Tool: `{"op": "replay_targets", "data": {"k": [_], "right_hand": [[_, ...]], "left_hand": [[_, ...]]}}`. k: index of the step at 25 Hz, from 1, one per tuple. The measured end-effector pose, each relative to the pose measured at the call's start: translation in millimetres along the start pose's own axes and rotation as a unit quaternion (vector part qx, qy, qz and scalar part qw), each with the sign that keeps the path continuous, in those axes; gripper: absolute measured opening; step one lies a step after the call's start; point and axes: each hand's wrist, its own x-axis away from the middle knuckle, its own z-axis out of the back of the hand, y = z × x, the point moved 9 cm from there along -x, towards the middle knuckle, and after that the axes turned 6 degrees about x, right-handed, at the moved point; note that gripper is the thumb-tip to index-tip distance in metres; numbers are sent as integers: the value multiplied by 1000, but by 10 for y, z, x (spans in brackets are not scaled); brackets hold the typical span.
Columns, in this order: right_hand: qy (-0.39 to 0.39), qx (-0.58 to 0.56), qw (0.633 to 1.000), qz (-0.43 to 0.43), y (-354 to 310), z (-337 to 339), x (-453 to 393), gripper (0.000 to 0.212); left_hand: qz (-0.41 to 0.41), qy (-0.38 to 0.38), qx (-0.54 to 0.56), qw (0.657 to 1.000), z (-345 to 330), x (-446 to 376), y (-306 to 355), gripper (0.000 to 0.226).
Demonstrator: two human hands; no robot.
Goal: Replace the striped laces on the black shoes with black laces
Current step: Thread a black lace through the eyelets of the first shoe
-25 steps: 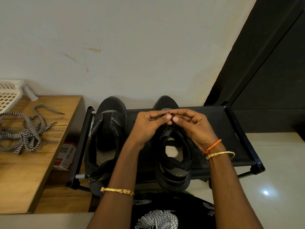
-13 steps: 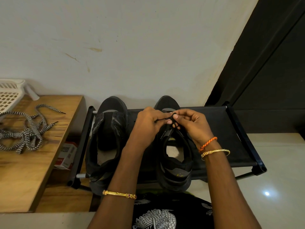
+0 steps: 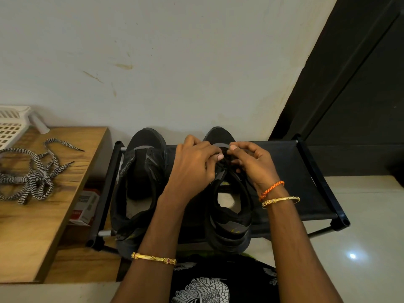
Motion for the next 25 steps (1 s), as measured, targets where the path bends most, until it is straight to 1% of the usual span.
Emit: {"op": "replay_targets", "data": {"k": [1, 3, 5, 6, 8, 9, 11, 13, 14, 16, 17, 18, 21, 22, 25], "right_hand": [[16, 18, 1000, 11, -16, 40, 2, 7], [42, 63, 996, 49, -85, 110, 23, 25], [25, 113, 990, 78, -159, 72, 57, 41], [2, 135, 987, 85, -180, 15, 82, 45], [-50, 160, 982, 90, -199, -103, 137, 48], [-72, 161, 980, 93, -199, -148, 157, 48], [-100, 155, 977, 109, -226, -191, 185, 43], [-106, 157, 973, 131, -275, -186, 200, 39], [-104, 149, 973, 139, -294, -172, 196, 37], [-108, 123, 977, 139, -300, -150, 191, 31], [-112, 114, 979, 130, -286, -145, 187, 28], [-116, 108, 980, 118, -258, -139, 178, 27], [-110, 92, 985, 97, -186, -97, 149, 25], [-99, 83, 987, 96, -178, -73, 141, 23], [-70, 61, 990, 108, -208, 8, 133, 22]], "left_hand": [[28, -12, 23, 999, -37, 9, -47, 13], [95, -47, 89, 990, -150, 16, -163, 16], [157, -76, 162, 971, -255, 27, -244, 17], [186, -81, 206, 957, -293, 30, -267, 18], [239, -75, 314, 916, -348, 48, -288, 25], [265, -70, 360, 892, -368, 70, -302, 27], [314, -58, 417, 851, -395, 117, -348, 26], [347, -57, 449, 822, -429, 143, -396, 24], [356, -60, 459, 812, -440, 147, -404, 26], [376, -58, 468, 797, -460, 159, -414, 40], [388, -57, 466, 793, -474, 168, -418, 44], [397, -58, 465, 790, -495, 173, -413, 43], [422, -74, 462, 777, -558, 200, -414, 32], [428, -78, 455, 777, -568, 210, -431, 32], [431, -75, 457, 774, -596, 218, -465, 39]]}}
